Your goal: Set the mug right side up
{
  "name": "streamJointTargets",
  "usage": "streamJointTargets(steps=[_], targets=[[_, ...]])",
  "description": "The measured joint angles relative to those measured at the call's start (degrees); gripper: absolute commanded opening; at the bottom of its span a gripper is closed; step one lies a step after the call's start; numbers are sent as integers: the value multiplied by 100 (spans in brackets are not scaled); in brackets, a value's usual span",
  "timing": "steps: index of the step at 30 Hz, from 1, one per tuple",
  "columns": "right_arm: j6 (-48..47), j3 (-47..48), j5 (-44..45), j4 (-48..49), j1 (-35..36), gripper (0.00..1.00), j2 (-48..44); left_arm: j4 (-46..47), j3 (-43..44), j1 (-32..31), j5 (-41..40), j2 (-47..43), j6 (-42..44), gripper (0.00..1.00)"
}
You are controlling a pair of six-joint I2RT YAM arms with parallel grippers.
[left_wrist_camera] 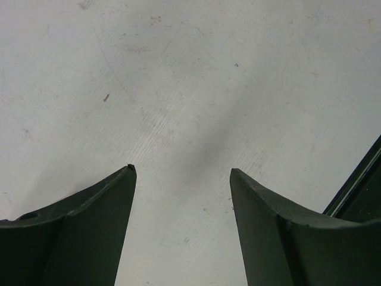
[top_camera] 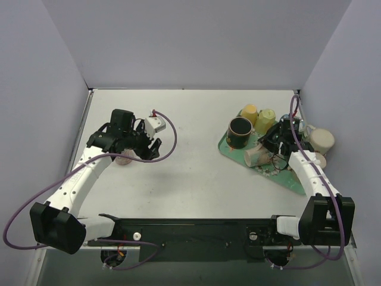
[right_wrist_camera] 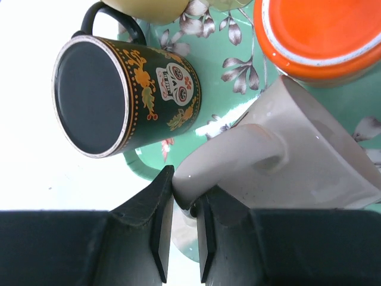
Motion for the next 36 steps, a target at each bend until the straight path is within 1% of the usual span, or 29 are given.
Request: streamJointTargets(steps=[10, 15, 21, 26, 29, 33, 36], targets=[[-1145, -26, -636, 39, 55, 0, -151, -7, 46, -28, 20, 74, -55, 75], [-1934, -173, -1281, 216, 181, 0, -837, -50, 116, -50, 205, 142, -57, 76], [-2841, -162, -2105, 219, 649, 0, -1434, -278, 439, -50, 734, 341, 7, 80], [-3451, 20, -2570, -122, 1362, 0, -1453, -634, 935, -116, 1394, 546, 118, 83], [-3641, 195, -2846, -280, 2013, 0, -1445, -739, 1172, -190, 1823, 555, 188, 87], [-3928, 426, -3053, -313, 2859, 0, -1412, -549, 1237, -374, 2245, 487, 92, 91], [-4000, 566, -3300, -299, 3318, 0, -1333, -219, 1235, -522, 2459, 461, -48, 92]])
